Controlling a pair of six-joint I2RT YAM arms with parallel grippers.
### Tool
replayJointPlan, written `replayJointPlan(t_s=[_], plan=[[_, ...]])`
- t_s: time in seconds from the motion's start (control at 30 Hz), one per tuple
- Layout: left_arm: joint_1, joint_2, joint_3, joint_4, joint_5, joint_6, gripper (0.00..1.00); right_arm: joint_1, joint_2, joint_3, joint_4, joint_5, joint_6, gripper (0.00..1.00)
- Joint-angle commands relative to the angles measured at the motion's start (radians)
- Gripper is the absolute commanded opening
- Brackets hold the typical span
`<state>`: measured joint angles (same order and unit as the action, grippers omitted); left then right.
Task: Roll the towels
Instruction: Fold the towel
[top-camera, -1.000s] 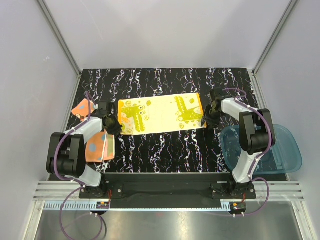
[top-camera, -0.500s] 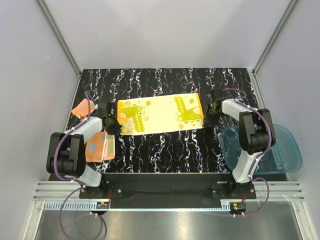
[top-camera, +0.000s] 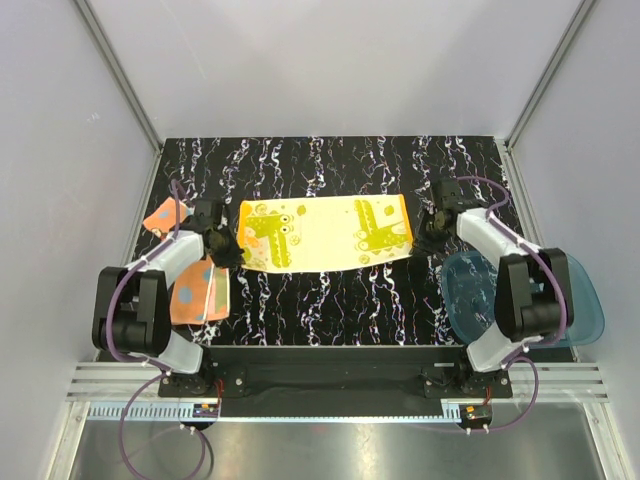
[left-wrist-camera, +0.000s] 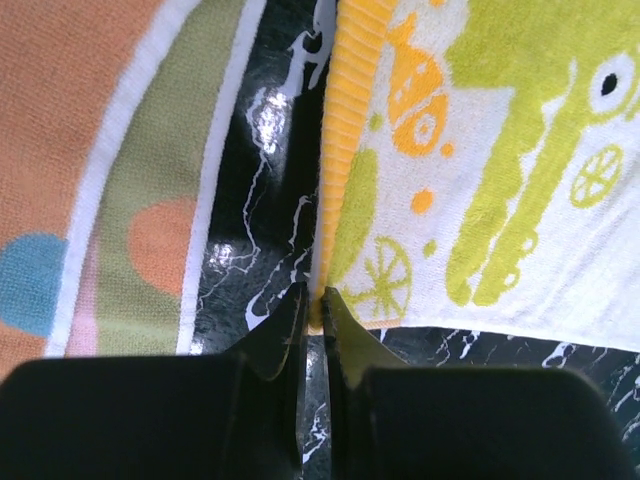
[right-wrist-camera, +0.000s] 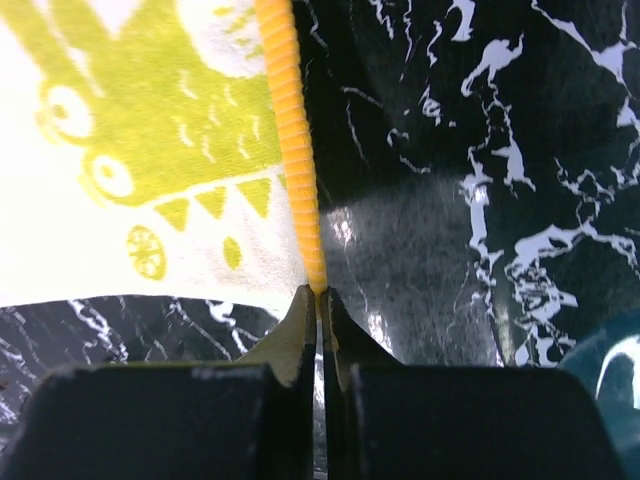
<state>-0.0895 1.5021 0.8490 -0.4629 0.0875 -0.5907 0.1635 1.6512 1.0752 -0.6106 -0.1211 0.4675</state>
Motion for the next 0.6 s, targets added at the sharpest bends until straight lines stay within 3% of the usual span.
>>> replayJointPlan(t_s=[0.0,0.57], plan=[[0.005,-0.051,0.028,-0.026,0.075,0.038,0.0,-0.002,-0.109,-0.027,-0.035,-0.029,0.008,0.0],[0.005,-0.35,-0.09,-0.171,0.173,0.057,0.0,-0.002,-0.472,-0.106,-0.213,-0.029,0.046,0.0]])
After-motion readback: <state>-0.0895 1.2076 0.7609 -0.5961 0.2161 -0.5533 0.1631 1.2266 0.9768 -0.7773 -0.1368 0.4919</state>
